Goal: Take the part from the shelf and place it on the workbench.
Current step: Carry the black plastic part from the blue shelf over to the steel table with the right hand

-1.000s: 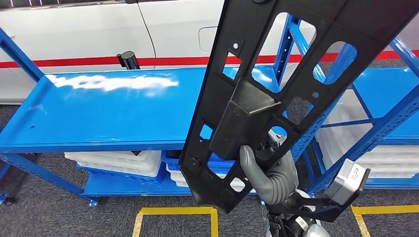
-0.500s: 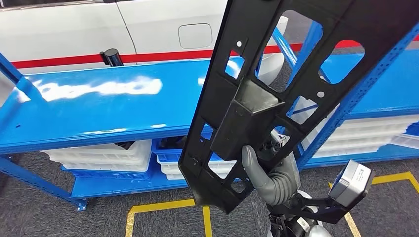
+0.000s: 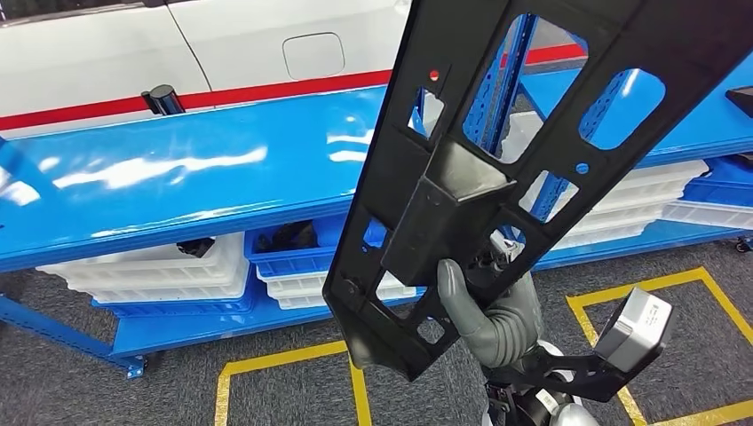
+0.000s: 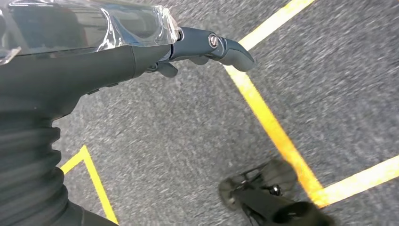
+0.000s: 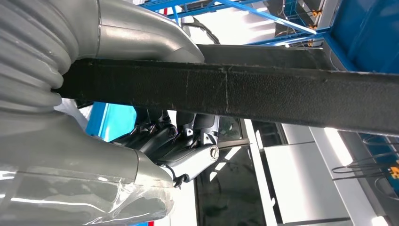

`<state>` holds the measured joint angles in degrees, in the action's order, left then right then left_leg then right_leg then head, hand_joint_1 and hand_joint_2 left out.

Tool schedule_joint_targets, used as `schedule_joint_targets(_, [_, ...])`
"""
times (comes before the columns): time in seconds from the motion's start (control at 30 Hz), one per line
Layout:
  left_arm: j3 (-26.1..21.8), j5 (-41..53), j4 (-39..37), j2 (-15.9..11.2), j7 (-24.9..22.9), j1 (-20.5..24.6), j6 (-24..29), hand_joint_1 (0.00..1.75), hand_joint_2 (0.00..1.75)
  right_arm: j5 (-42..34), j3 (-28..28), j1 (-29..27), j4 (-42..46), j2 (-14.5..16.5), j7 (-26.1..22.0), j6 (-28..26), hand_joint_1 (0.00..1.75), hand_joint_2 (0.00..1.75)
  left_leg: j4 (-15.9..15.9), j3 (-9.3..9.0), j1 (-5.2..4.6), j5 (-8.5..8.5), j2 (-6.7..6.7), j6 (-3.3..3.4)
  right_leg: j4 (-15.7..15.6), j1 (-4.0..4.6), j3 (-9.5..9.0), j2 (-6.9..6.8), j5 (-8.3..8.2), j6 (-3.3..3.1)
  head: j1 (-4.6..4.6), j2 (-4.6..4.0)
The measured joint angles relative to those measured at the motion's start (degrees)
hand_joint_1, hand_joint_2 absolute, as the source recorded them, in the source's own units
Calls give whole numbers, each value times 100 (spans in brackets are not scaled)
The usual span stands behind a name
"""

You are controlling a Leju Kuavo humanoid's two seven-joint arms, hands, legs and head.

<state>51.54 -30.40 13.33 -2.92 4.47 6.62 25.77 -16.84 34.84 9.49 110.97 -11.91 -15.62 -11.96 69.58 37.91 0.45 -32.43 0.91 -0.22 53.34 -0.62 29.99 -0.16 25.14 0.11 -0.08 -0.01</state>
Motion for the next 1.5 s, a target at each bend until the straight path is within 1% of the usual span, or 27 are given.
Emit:
schedule_joint_targets(0.03, [0,-2,0,2,0,-3,-1,0,175,1,0,-1,0,0,1,-1,175,175,153,-3,0,-19,-8,2,2,6,70,11,-52,-1,-1,0])
schedule_joint_targets(0.07, [0,-3,0,3,0,-4,-2,0,175,1,0,-2,0,0,1,-2,175,175,85,-111,-1,70,-14,11,4,10,137,25,-103,4,-1,0])
schedule_joint_targets(0.13, [0,-3,0,5,1,0,-9,0,175,1,-1,-2,1,1,1,-7,175,175,-642,-625,-7,370,-39,57,5,12,247,49,-198,25,-1,1])
schedule_joint_targets(0.2, [0,-3,0,4,1,11,-13,0,175,1,-4,0,9,1,-1,-12,175,175,-1503,-1172,-39,506,-81,126,7,24,319,63,-283,70,0,1])
schedule_joint_targets(0.27, [0,-8,0,5,0,15,-14,0,175,3,-9,1,15,1,-1,-15,175,175,-1836,-1346,-77,515,-100,189,0,29,354,65,-366,128,-3,1])
schedule_joint_targets(0.33, [0,-18,0,7,-1,8,-16,0,175,5,-11,-3,16,-1,-2,-17,175,175,-1861,-1276,-74,597,-83,262,26,23,388,70,-382,188,-6,1])
schedule_joint_targets(0.37, [0,-21,0,9,-1,9,-16,0,175,5,-14,-4,17,-2,-2,-18,175,175,-1875,-1237,-66,652,-68,311,138,20,442,71,-266,210,-3,1])
schedule_joint_targets(0.47, [0,-24,0,12,-1,9,-17,0,175,5,-22,-10,19,-4,-1,-18,175,175,-1882,-1062,-63,821,-28,401,1179,9,799,67,539,246,6,1])
schedule_joint_targets(0.5, [0,-25,0,12,-1,4,-18,0,175,5,-24,-18,18,-5,-1,-18,175,175,-1877,-993,-69,873,-18,401,1572,6,900,66,729,256,7,1])
schedule_joint_targets(0.53, [0,-26,0,13,-1,2,-19,0,175,4,-26,-27,17,-7,-1,-18,175,175,-1870,-921,-73,924,-9,398,1810,2,920,66,779,263,7,1])
schedule_joint_targets(0.57, [0,-26,0,13,-1,0,-20,0,175,4,-27,-33,18,-9,-1,-18,175,175,-1860,-849,-73,973,-1,388,1838,-2,840,66,705,267,8,1])
schedule_joint_targets(0.6, [0,-27,0,14,-1,1,-22,0,175,3,-28,-37,19,-10,-1,-18,175,175,-1843,-784,-71,1016,4,374,1644,-6,651,63,557,267,8,1])
schedule_joint_targets(0.67, [0,-27,0,16,-1,1,-27,0,175,3,-33,-33,21,-11,-1,-18,175,175,-1770,-660,-74,1080,6,338,789,-6,32,45,320,259,11,1])
schedule_joint_targets(0.73, [0,-28,0,16,-1,2,-30,0,175,2,-39,-27,32,-11,-7,-18,175,175,-1679,-560,-86,1130,5,284,106,14,-396,32,310,226,13,1])
schedule_joint_targets(0.83, [0,-45,0,16,-1,0,-33,0,175,-1,-42,-30,45,-11,-19,-18,175,175,-1611,-475,-73,1180,-2,179,-23,30,-389,30,291,124,14,1])
schedule_joint_targets(0.87, [1,-50,0,18,-1,-3,-33,0,175,-1,-42,-28,45,-10,-22,-19,175,175,-1515,-421,-61,1078,-11,144,-20,27,-347,27,245,75,11,1])
schedule_joint_targets(0.9, [1,-50,0,20,-1,-4,-33,0,175,-2,-42,-25,45,-9,-24,-19,175,175,-1311,-332,-48,882,-20,111,-26,18,-291,23,190,30,9,1])
schedule_joint_targets(0.97, [2,-50,0,23,-1,-5,-33,0,175,-2,-43,-24,47,-8,-28,-20,175,175,-567,-73,-32,315,-31,59,-23,18,-147,21,76,-18,3,1])
schedule_joint_targets(1.0, [2,-49,0,23,-1,-4,-33,0,175,-2,-43,-26,48,-8,-28,-20,175,175,-167,38,-28,110,-31,45,-20,21,-73,22,21,-22,2,1])
schedule_joint_targets(1.03, [3,-43,0,23,-1,-3,-33,0,175,-2,-43,-29,48,-9,-29,-21,175,175,116,88,-27,30,-32,38,-17,24,3,26,-28,-21,1,0])
schedule_joint_targets(1.1, [4,-22,0,25,-1,-2,-33,0,175,-2,-43,-33,47,-9,-32,-23,175,175,73,-107,-28,248,-32,52,-16,28,138,34,-121,-8,0,0])
schedule_joint_targets(1.17, [5,14,0,25,-3,3,-30,0,175,-3,-44,-34,48,-8,-39,-28,175,175,-719,-678,-39,559,-44,105,-16,31,231,40,-201,20,0,1])
schedule_joint_targets(1.23, [6,44,0,25,-9,15,-22,0,175,-4,-44,-32,55,-7,-46,-35,175,175,-1561,-1207,-74,586,-64,187,-12,44,277,39,-272,68,1,0])
schedule_joint_targets(1.27, [7,51,0,25,-13,21,-18,0,175,-4,-45,-30,59,-7,-49,-37,175,175,-1774,-1327,-93,547,-70,217,-12,47,289,37,-304,97,0,1])
schedule_joint_targets(1.37, [8,58,0,27,-31,15,-15,0,175,-4,-46,-29,64,-8,-51,-38,175,175,-1884,-1321,-85,602,-50,300,64,40,349,36,-302,184,3,1])
schedule_joint_targets(1.43, [9,66,0,29,-40,15,-15,0,175,-4,-48,-32,66,-9,-51,-38,175,175,-1902,-1272,-67,683,-28,368,542,35,567,37,22,224,12,1])
schedule_joint_targets(1.5, [9,74,0,30,-49,11,-15,0,175,0,-48,-44,66,-10,-44,-44,175,175,-1890,-1191,-79,735,-23,397,1412,32,920,37,479,256,20,1])
